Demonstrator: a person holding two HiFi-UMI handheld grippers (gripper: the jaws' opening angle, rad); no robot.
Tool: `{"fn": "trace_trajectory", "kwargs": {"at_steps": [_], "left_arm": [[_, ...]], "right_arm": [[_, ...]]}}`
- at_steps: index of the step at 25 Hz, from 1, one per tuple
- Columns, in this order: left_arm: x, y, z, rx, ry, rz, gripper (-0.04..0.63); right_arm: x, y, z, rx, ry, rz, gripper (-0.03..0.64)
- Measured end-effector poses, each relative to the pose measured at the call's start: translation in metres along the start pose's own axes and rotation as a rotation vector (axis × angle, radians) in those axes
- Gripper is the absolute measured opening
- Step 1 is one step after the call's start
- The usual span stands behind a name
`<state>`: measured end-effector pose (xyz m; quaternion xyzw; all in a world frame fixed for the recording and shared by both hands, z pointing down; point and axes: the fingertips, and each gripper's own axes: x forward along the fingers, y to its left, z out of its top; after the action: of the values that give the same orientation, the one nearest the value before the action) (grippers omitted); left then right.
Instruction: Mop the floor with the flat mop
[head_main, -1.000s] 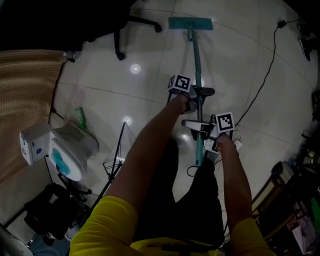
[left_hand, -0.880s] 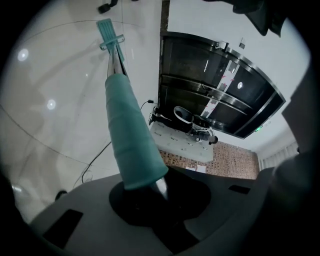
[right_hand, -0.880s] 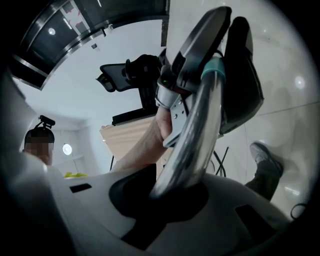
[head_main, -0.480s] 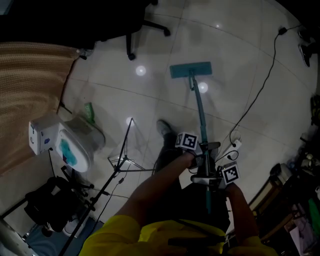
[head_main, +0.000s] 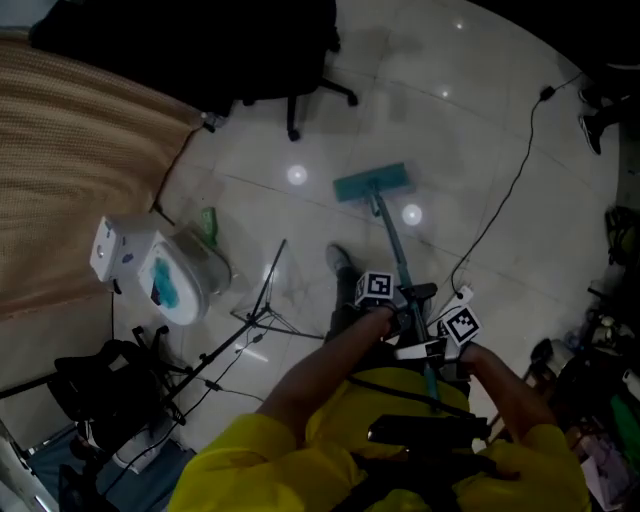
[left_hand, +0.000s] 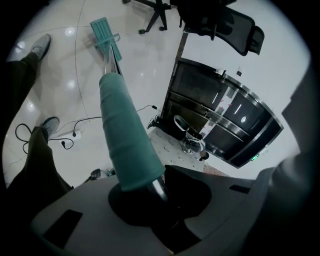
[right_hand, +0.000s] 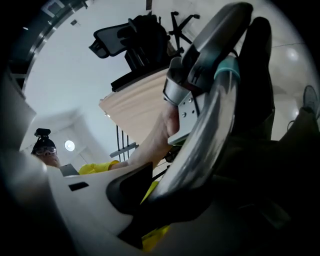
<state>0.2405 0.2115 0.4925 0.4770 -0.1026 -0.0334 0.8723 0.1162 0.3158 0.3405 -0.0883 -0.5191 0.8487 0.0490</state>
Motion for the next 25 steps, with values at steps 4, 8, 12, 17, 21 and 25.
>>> {"fn": "trace_trajectory", "kwargs": {"at_steps": [4,8,12,17,21,25], "left_arm": [[-0.013,-0.030,-0.018,0.010,-0.076,-0.030,0.080],[-0.020,-0.049,-0.028,0.031,-0.146,-0.073,0.072],[-0.021,-0.058,-0.040,0.068,-0.181,-0.090,0.072],[-0.028,-0.066,-0.047,0.086,-0.269,-0.144,0.069],[-0.034,-0.066,-0.051,0.099,-0.307,-0.146,0.069],[-0.036,-0.066,-0.051,0.086,-0.325,-0.153,0.069]], "right_arm": [[0.004,0.029,-0.027,-0.019,0.071,-0.014,0.110],[0.001,0.035,-0.047,-0.055,0.134,-0.058,0.110],[-0.008,0.035,-0.067,-0.098,0.195,-0.092,0.110],[-0.013,0.034,-0.084,-0.134,0.256,-0.131,0.110],[-0.014,0.035,-0.091,-0.147,0.277,-0.115,0.110],[-0.014,0.038,-0.093,-0.140,0.290,-0.119,0.115]]}}
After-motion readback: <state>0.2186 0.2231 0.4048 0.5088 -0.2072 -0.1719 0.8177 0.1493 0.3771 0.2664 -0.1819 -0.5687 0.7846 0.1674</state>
